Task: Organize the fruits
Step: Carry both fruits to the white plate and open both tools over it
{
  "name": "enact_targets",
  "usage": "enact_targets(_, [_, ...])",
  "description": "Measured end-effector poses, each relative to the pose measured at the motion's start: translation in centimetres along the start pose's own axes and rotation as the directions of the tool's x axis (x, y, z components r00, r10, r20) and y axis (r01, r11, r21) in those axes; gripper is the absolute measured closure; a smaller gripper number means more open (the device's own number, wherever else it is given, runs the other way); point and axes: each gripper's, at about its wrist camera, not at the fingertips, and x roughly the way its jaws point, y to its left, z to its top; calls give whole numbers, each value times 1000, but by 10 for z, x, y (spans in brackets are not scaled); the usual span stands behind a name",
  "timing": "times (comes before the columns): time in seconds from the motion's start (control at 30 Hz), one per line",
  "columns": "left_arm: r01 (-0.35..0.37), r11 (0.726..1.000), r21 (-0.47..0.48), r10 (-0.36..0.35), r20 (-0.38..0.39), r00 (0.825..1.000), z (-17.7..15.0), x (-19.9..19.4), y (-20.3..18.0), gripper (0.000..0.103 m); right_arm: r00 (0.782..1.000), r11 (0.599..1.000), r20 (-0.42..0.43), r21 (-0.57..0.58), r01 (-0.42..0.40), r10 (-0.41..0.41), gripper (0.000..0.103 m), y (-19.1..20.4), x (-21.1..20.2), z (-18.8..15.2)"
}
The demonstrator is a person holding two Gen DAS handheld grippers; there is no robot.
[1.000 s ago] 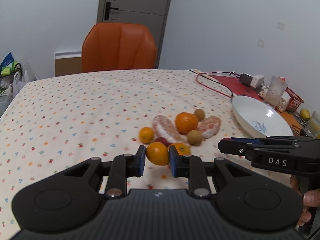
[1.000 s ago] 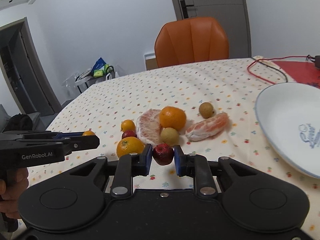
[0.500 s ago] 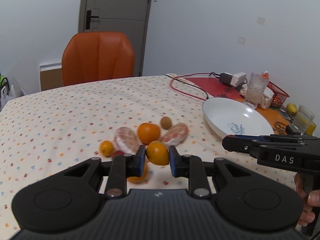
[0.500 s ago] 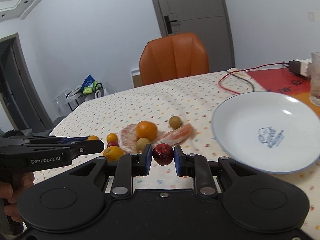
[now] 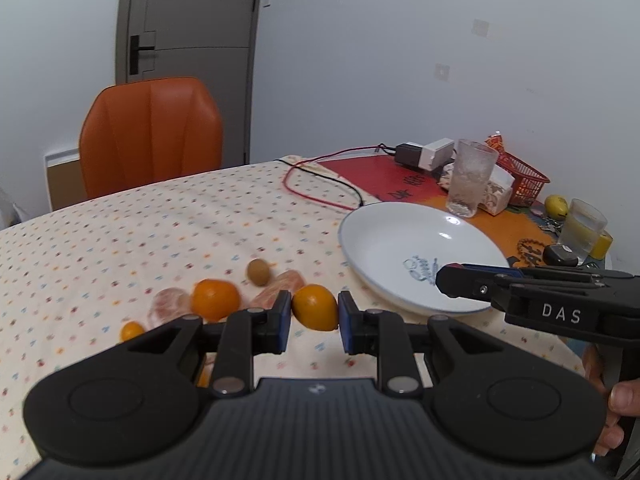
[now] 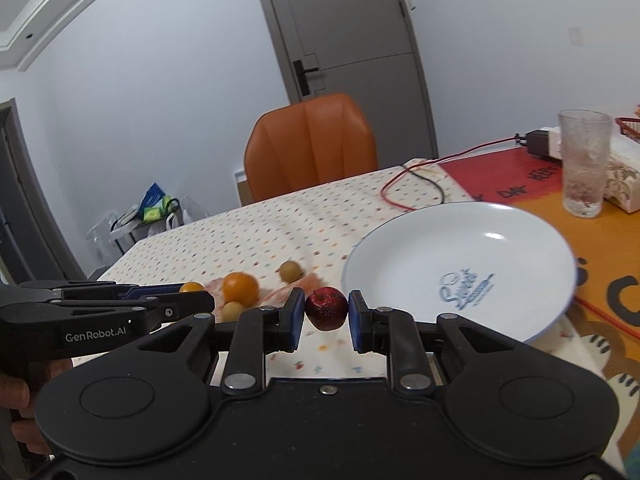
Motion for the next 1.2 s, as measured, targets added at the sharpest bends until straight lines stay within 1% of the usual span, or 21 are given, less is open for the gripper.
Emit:
enact_targets(0.3, [29,999,33,-28,-17,999,13,31,-27,80,999,999,29,27,42,-43,81,-29,0,3])
enact_targets(0.53, [29,998,63,-27,-39,999,20,56,-41,80,998,997,20,39,59,-60,81,-45,10,2])
enact_targets(0.8, [34,997,73,-29,-70,997,22,83,-48,80,998,997,14,47,68,-68,81,-61,20,3])
enact_targets(0.93, [35,997,76,-29,-84,996,22,94,-50,80,997,996,21,27,80,-80,76,-62,22,3])
enact_targets(1.03, [30,996,84,-23,-75,997,23,97,-51,80,997,997,15,32,76,-76,76,-65,24,3])
enact_targets(1.2, [45,996,77,-39,-78,996,27,100,-53,80,998,997,18,48,67,-67,75,-67,22,3])
